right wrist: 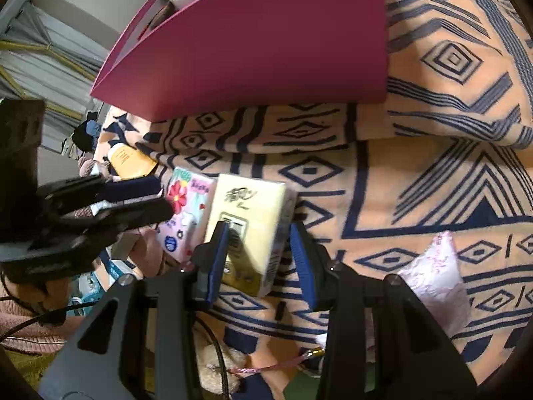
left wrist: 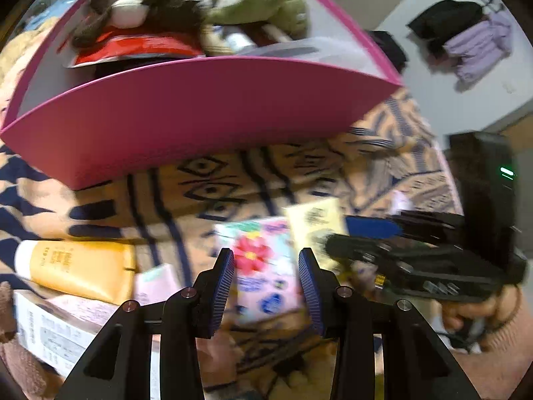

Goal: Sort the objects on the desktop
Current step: 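Move the right gripper down to the cream tissue pack beside the box, then close the right gripper on the cream tissue pack and lift it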

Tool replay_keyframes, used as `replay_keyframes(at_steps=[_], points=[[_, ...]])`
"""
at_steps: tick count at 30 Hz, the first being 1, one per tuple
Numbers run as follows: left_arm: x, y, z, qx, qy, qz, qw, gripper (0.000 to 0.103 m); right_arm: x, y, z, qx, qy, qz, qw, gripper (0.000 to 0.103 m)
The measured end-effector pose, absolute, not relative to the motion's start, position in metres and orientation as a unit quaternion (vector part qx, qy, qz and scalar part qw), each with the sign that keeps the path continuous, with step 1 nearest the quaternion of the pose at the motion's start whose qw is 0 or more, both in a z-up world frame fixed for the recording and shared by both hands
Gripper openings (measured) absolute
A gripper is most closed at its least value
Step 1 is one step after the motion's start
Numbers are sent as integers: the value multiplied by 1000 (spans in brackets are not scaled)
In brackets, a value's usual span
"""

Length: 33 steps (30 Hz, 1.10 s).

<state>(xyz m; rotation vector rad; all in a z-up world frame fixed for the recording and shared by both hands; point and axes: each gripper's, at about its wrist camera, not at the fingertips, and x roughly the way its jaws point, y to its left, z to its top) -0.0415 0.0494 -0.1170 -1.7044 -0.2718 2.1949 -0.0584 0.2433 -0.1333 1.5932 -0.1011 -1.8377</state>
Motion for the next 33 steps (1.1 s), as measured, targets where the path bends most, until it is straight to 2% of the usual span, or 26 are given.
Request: replay_keyframes(at_steps=[6,14,25,31,33], points=[[-33,80,-115,-601,-102,750,256,40,-58,252,-134,618,-51,-706,343,41],[-40,83,-144,-637,-127,722,238,40,-57,258,-133,617,-59,-708,340,40],[-47,76,-154,-642,-145,720,220,40,-61,262,-136,621,-72,-697,352,40],[-52,84,-155,-643,-139,718,225,29,-64,263,-139,622,-81,-692,358,39],[-54,85,-156,-644,-140,716,228,26,-66,266,-140,623,-93,-687,364,33]])
